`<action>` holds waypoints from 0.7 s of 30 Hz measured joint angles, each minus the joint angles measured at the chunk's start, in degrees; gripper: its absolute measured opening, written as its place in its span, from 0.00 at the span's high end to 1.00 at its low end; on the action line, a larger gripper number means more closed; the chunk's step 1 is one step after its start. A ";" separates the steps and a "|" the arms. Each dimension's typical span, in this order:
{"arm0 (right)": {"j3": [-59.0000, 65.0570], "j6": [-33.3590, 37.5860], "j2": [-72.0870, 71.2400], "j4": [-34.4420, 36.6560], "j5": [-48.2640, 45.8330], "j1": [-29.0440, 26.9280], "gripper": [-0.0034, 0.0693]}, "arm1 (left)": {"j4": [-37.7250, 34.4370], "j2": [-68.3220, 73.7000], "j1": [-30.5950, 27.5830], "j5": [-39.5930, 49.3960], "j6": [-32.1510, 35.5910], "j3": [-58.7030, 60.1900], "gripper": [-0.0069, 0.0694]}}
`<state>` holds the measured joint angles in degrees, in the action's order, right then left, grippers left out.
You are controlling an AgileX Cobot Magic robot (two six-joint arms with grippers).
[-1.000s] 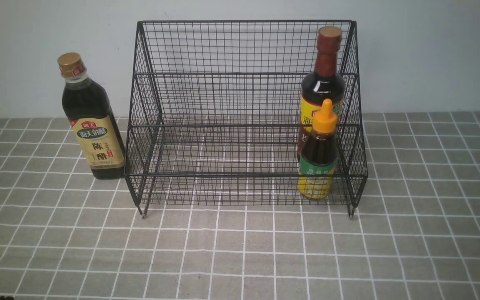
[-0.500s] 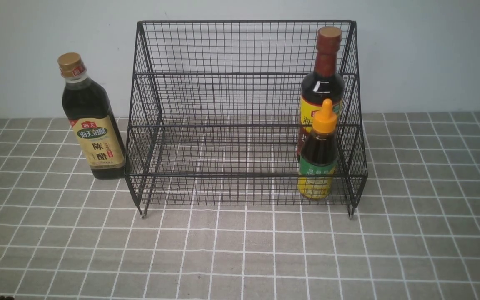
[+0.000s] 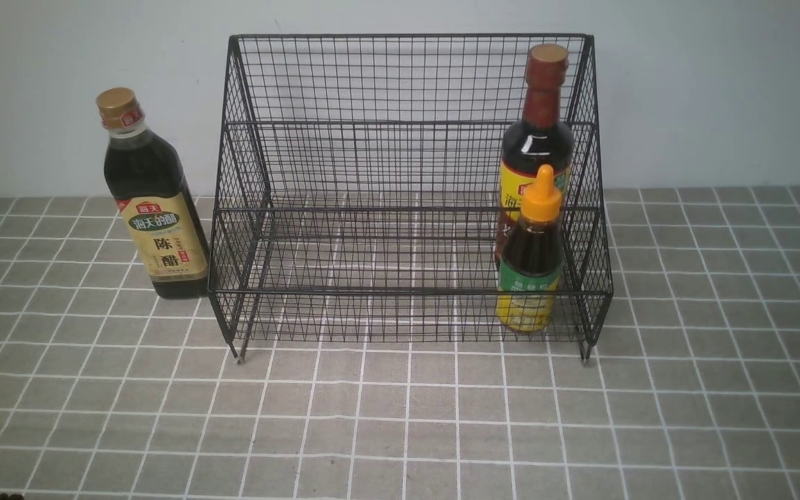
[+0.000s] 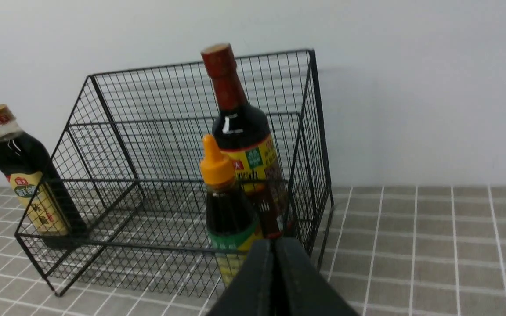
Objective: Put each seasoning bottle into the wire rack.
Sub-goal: Use the left arm to grab the condiment bottle closest to it
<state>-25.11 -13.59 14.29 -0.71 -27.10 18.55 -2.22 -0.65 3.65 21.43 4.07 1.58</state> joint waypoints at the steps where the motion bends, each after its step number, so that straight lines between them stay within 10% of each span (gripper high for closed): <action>1: 0.11 1.94 -0.05 0.00 0.84 0.00 0.97 | 0.00 0.00 0.00 0.00 0.00 0.00 0.92; 21: 26.52 7.89 -14.66 0.24 6.54 -16.90 0.97 | 0.00 0.00 -0.04 0.00 0.00 0.00 0.92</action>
<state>1.40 -5.70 -0.37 -0.47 -20.56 1.65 -2.22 -0.65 3.61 21.43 4.07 1.58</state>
